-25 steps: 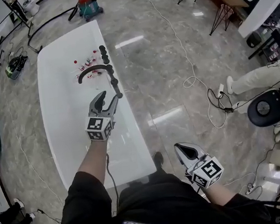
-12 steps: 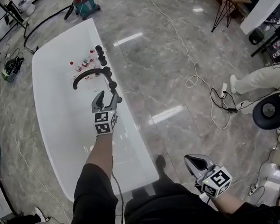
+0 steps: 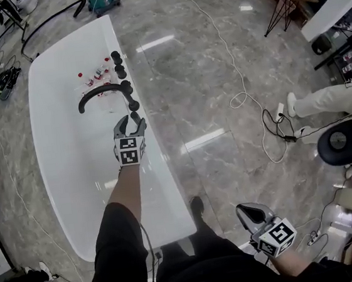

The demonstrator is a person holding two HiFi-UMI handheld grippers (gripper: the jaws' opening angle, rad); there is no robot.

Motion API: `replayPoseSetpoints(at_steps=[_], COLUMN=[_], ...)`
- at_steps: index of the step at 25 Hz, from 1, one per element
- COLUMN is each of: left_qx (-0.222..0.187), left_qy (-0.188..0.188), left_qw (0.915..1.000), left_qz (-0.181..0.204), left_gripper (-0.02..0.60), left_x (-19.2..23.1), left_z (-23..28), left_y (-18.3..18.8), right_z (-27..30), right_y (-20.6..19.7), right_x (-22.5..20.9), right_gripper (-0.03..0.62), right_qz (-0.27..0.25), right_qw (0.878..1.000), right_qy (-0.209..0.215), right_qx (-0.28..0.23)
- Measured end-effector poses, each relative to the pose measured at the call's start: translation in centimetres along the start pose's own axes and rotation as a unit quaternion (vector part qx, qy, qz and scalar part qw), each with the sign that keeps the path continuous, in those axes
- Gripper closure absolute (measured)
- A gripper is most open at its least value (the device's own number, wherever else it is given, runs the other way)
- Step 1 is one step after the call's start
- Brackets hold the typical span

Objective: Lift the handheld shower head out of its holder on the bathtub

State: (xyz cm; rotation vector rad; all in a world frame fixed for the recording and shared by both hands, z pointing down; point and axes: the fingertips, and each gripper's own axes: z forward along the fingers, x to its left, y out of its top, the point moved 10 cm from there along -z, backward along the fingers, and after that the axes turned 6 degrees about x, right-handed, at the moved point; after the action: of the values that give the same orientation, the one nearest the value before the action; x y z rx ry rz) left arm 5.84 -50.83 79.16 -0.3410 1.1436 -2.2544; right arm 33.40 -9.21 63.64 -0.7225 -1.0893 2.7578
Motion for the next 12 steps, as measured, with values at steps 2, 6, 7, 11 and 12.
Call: replayPoseSetpoints(at_steps=[2,6,7,11,12], left_qx=[0.013,0.038,0.045,0.085,0.092], left_qy=[-0.003,-0.007,-0.005,0.000,0.001], left_qw=[0.9998,0.9989,0.9987,0.9963,0.9956], left_qz=[0.012,0.025,0.023,0.016,0.017], left_gripper=[0.353,0.353,0.353,0.354,0.354], left_x=[-0.2,-0.3,-0.2,0.1,0.1], left_z=[1.1,3.5,4.1,5.9,6.2], left_y=[-0.7,-1.4,-1.6,-2.1,-2.2], right_z=[0.0,0.0,-0.1,-0.3,-0.4], right_y=[-0.3,-1.2,-1.4,-2.3,-2.5], right_x=[-0.5,-1.5,-1.7,-2.7,-3.0], right_gripper=[0.591,0.591,0.591,0.591,0.591], right_qz=[0.010,0.019,0.020,0.020,0.020], right_qw=[1.000,1.000,1.000,0.999,0.999], right_qy=[0.002,-0.003,-0.007,-0.019,-0.021], right_qx=[-0.008,0.004,0.010,0.031,0.033])
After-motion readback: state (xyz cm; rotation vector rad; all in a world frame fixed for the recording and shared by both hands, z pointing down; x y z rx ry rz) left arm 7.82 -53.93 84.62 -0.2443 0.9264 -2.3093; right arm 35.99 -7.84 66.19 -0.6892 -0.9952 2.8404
